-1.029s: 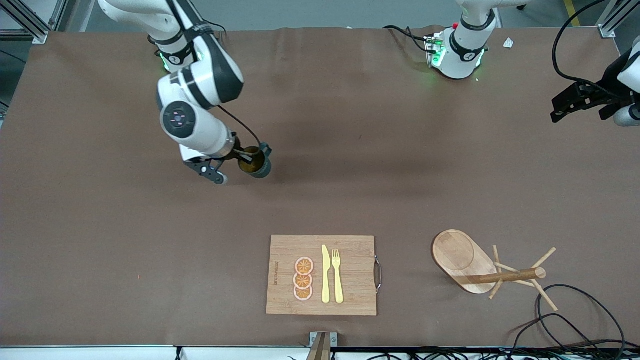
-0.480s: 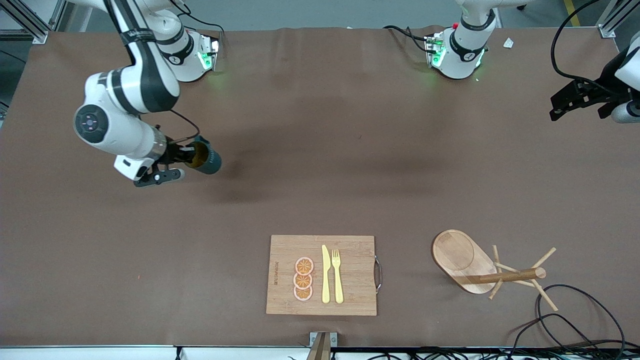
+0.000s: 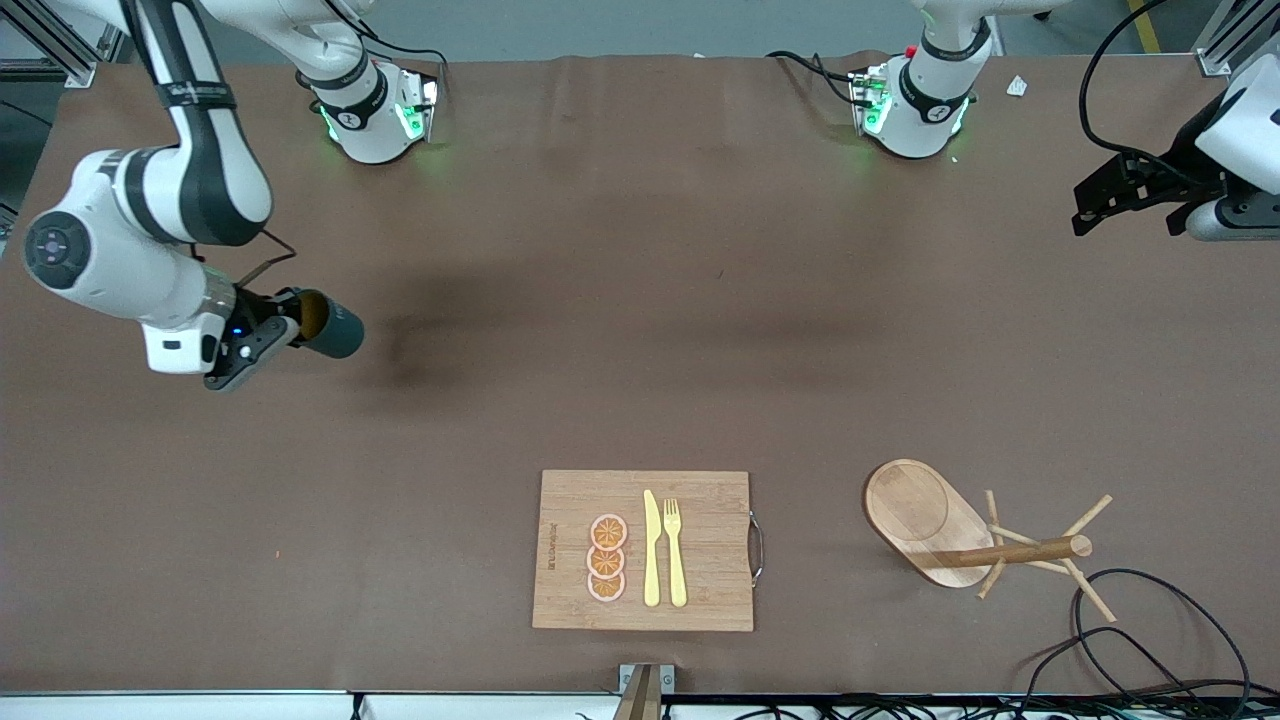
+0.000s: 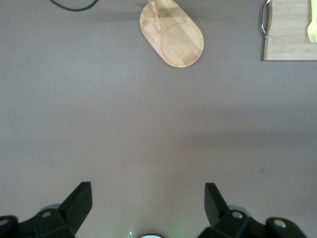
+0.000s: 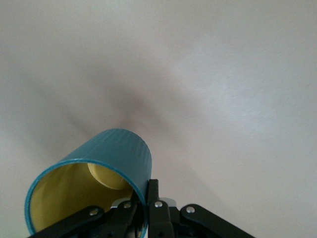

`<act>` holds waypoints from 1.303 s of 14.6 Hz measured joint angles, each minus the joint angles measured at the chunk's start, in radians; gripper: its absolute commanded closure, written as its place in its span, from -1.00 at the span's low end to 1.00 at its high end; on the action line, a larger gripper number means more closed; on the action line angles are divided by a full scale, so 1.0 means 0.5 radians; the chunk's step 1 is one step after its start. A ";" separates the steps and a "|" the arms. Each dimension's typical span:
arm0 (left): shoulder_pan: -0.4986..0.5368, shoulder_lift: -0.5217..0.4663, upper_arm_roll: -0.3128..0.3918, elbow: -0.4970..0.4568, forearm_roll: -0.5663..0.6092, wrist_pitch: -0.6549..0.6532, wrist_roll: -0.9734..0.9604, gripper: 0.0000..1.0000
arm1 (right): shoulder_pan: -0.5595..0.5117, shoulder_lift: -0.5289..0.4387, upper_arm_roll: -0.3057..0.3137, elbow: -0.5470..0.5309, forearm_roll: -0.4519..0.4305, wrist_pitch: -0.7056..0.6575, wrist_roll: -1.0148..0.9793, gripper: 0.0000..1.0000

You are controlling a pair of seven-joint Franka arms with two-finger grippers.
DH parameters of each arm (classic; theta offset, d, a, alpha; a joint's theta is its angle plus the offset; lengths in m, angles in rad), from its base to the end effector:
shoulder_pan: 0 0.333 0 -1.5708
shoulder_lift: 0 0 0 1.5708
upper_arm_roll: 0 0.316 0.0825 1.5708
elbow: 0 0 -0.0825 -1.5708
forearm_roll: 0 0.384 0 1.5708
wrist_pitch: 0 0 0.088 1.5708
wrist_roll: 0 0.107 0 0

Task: Transfer cup from left to right arm and place
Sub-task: 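Carry the teal mug with the right gripper and lower it down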

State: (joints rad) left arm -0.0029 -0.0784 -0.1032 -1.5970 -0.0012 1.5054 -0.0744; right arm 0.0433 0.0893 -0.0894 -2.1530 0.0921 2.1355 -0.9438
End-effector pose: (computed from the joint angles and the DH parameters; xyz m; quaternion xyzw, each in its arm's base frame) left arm 0.5202 -0.0579 0.6485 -0.9998 0.0157 0.0065 0.0040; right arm 0.5381 -0.0205 0.3506 -0.9104 -0.4089 0.0307 0.0547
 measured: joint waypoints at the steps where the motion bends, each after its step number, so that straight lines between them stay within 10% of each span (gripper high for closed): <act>1: -0.010 0.000 -0.001 0.000 0.000 0.000 0.000 -1.00 | -0.051 0.012 0.000 -0.013 -0.001 0.053 -0.186 1.00; 9: -0.019 -0.005 0.001 -0.001 0.000 0.000 0.000 -1.00 | -0.170 0.302 0.001 -0.035 -0.162 0.443 -1.083 1.00; 19: -0.010 -0.016 0.010 -0.001 0.001 -0.009 0.000 -1.00 | -0.170 0.410 0.019 -0.074 -0.290 0.637 -1.217 1.00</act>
State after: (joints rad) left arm -0.0081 -0.0861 -0.0983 -1.5973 -0.0005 1.5007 -0.0744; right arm -0.0419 0.2944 -0.0798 -2.1898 -0.0527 2.4540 -1.5521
